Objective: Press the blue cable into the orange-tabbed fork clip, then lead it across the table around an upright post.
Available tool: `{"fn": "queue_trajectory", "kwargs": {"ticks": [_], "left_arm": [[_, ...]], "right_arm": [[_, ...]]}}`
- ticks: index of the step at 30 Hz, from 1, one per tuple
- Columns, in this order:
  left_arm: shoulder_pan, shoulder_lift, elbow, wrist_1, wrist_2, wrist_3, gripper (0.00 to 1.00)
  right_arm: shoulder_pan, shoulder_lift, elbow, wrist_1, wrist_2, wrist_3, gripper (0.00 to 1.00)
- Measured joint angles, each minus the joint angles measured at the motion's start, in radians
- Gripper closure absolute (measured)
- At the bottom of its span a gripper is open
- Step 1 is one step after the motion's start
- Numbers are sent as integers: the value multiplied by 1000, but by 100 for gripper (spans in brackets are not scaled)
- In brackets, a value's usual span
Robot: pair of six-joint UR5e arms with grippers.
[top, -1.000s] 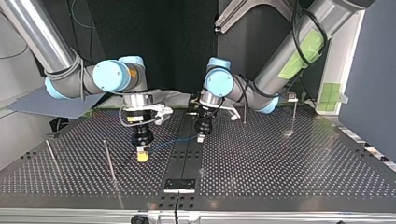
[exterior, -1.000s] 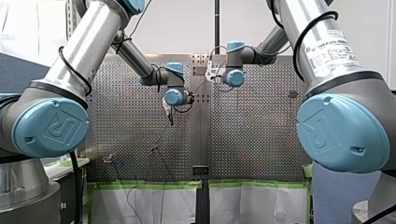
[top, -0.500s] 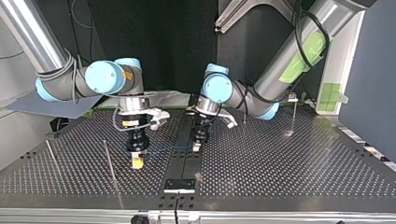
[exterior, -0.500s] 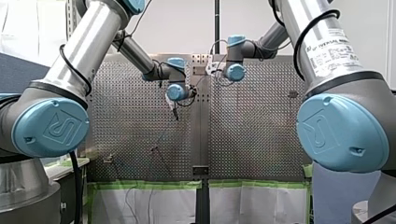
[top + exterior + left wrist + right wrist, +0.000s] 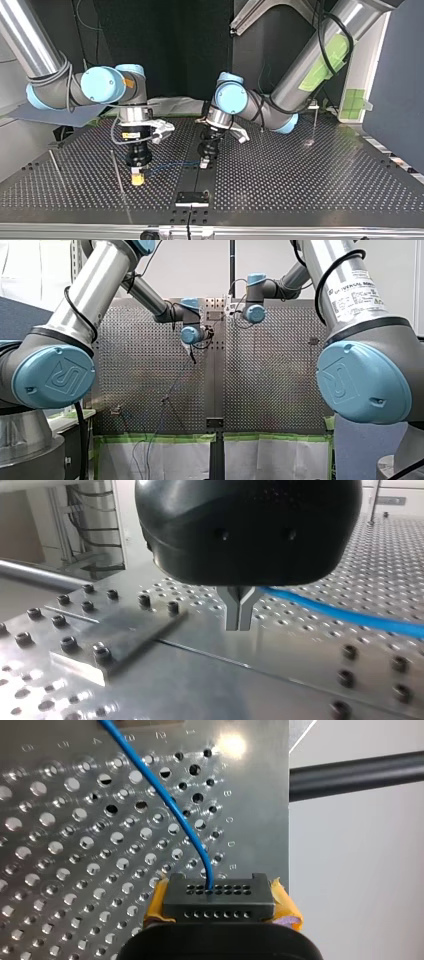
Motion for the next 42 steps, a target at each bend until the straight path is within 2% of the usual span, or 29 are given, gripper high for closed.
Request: {"fn": "queue_trajectory", "kwargs": {"ticks": [13,22,32,42], "left_arm": [[-12,-1,46,-1,21,-55,100],[-29,-2,78,-17,31,-64,100],[-40,-12,113,-50,32,-65,100],[-33,-21,116,-67,59,-80,100]], "right_arm": [[-24,-5,-8,5,0,0,100],[-39,-9,-9,10,0,1,100],[-58,-33,-10,40,8,6,100],[-78,-40,-12,79,22,10,100]]}}
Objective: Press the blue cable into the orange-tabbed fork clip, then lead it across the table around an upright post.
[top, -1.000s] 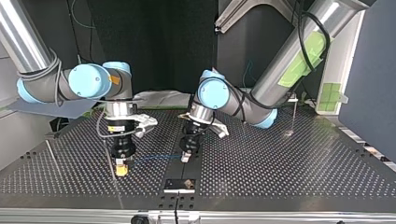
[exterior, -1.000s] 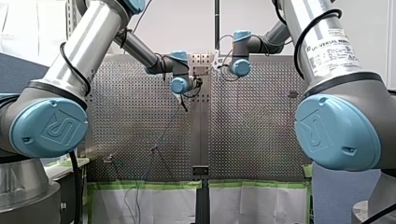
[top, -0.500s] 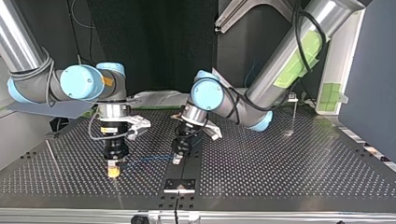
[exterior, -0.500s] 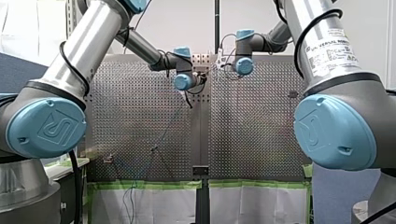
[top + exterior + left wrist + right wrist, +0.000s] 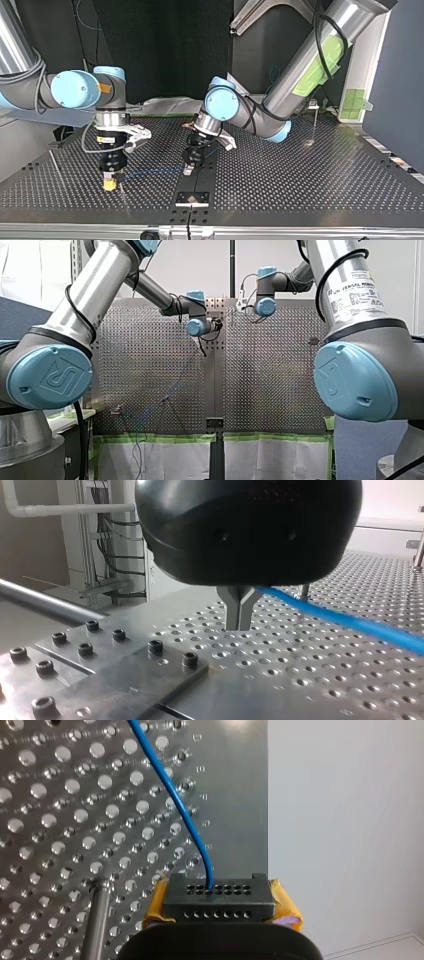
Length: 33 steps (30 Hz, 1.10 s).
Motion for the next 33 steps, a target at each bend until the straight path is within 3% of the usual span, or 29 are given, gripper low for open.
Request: {"fn": "queue_trajectory", "kwargs": {"ticks": [22,33], "left_arm": [[-21,-9,54,-27,37,-17,100],[-34,-12,71,-40,40,-21,100]], "right_arm": [[-45,-2,0,15,1,8,100],[-70,-4,0,49,0,13,100]]}}
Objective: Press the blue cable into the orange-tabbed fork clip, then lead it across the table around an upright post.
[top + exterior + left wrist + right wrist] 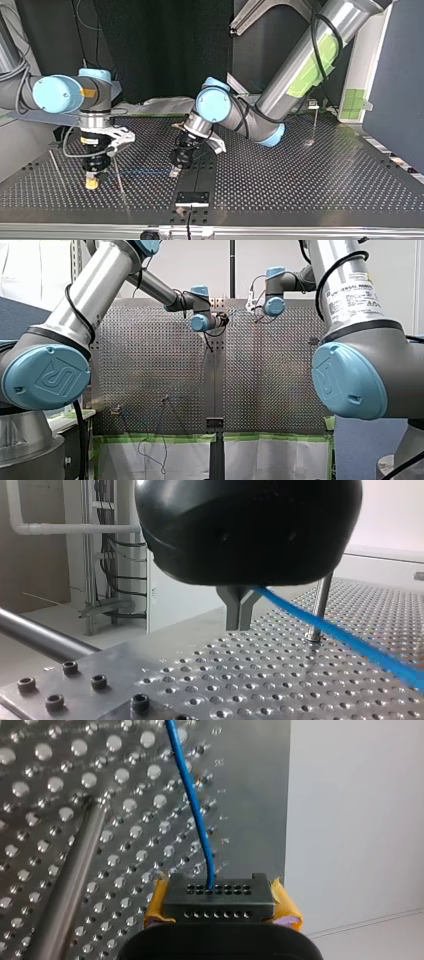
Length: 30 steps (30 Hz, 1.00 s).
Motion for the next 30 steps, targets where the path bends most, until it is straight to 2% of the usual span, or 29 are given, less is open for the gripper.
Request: {"fn": "queue_trajectory", "kwargs": {"ticks": [3,10,16,23,30], "left_arm": [[-5,-17,14,-15,-1,5,100],[-18,-68,37,-60,-23,52,100],[-20,-74,38,-64,-27,59,100],[-21,-74,38,-64,-29,60,100],[-21,-74,38,-62,-38,64,100]], "right_arm": [[-7,0,0,10,0,0,100],[-25,0,0,22,-1,1,100],[-44,1,5,30,-1,-1,100],[-62,2,36,31,-1,-1,100],[-72,15,58,30,-1,-3,100]]}}
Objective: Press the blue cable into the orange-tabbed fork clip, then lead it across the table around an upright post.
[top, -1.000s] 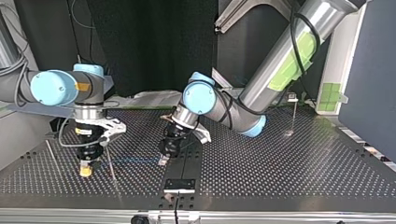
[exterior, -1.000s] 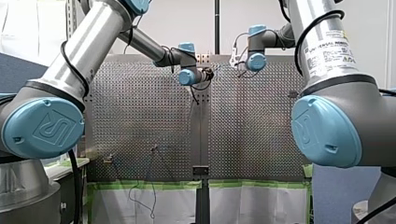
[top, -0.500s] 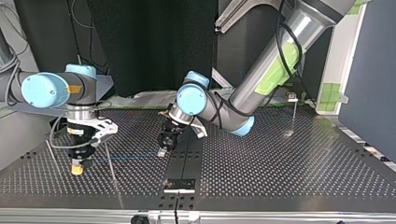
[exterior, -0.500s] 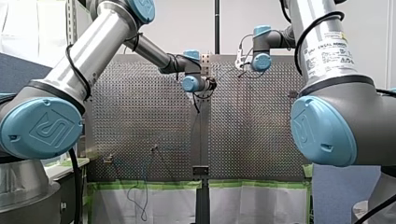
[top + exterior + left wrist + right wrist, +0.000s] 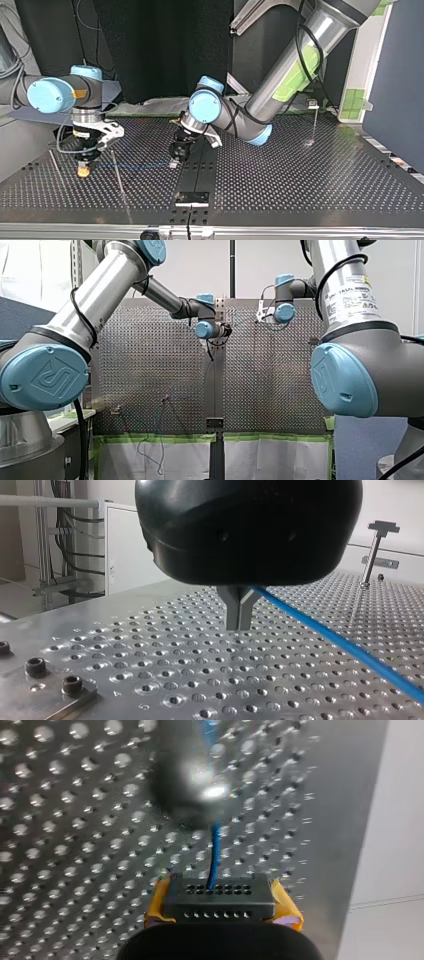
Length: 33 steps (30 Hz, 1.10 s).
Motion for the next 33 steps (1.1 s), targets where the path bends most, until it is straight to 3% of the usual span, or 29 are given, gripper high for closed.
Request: {"fn": "queue_trajectory", "kwargs": {"ticks": [20,31,32,33], "left_arm": [[1,0,0,3,-16,2,100],[0,0,0,3,-40,6,100],[0,0,0,3,-41,6,93],[0,0,0,2,-42,6,93]], "right_arm": [[-3,102,17,-4,2,-8,100],[-9,118,33,-10,7,-17,100],[-10,119,34,-10,6,-18,100],[-11,120,35,-10,6,-19,100]]}}
